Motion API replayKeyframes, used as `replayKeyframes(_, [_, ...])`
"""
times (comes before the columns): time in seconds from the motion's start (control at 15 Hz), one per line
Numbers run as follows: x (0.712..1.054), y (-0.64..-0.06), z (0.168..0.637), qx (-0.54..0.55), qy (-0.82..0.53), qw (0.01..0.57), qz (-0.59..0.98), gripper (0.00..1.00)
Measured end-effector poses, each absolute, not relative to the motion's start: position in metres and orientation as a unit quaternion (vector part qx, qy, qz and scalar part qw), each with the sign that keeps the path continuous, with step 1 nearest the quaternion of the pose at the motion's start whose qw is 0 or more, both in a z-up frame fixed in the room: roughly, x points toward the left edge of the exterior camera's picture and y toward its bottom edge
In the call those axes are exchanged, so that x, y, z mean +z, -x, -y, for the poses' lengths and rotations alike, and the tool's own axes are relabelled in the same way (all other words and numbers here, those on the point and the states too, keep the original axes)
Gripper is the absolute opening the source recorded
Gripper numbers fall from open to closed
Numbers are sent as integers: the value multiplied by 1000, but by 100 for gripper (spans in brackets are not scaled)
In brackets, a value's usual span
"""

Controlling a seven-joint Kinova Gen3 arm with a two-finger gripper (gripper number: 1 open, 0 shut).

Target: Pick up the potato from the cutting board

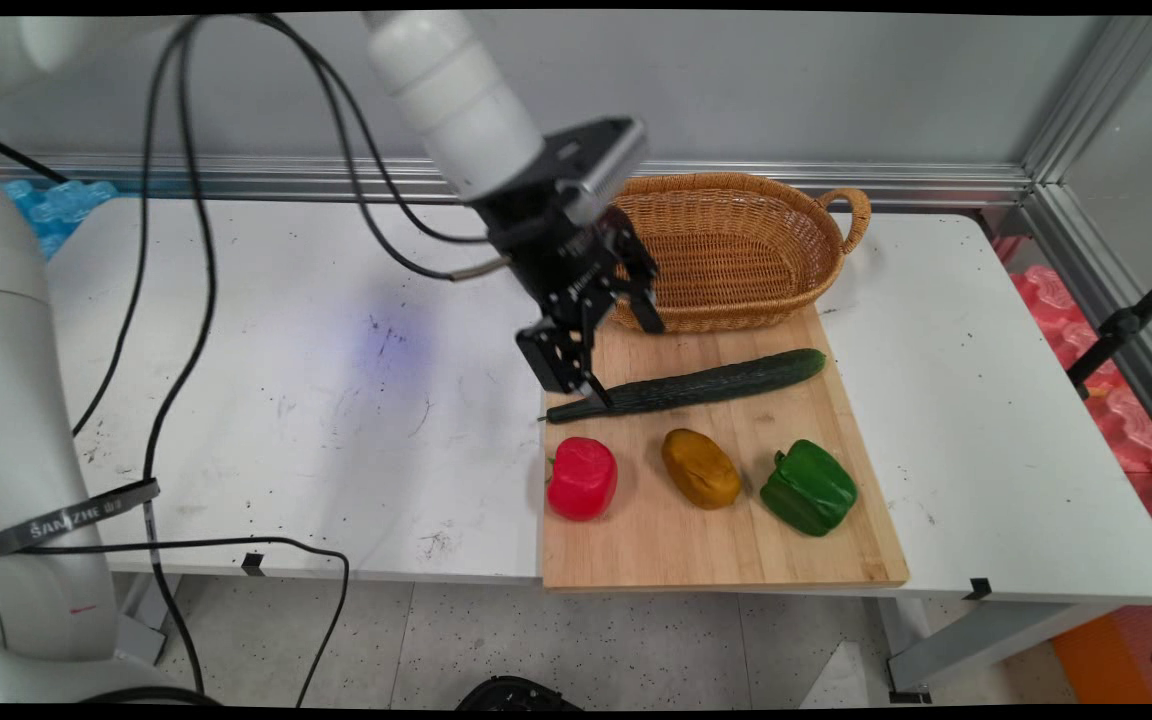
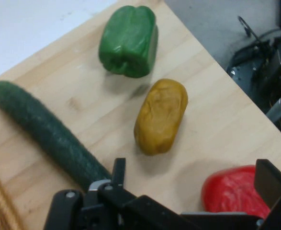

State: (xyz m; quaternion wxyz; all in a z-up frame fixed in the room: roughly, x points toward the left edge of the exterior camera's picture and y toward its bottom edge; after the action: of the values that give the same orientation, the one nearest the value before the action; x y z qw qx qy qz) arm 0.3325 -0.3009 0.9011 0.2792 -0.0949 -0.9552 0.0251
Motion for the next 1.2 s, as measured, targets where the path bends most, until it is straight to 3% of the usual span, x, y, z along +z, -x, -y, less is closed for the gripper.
replayKeyframes(0.53, [845,-273,332,-2,174,258,950,100])
replayKeyframes(1.2, [802,-231,349,-32,215,238,947,100])
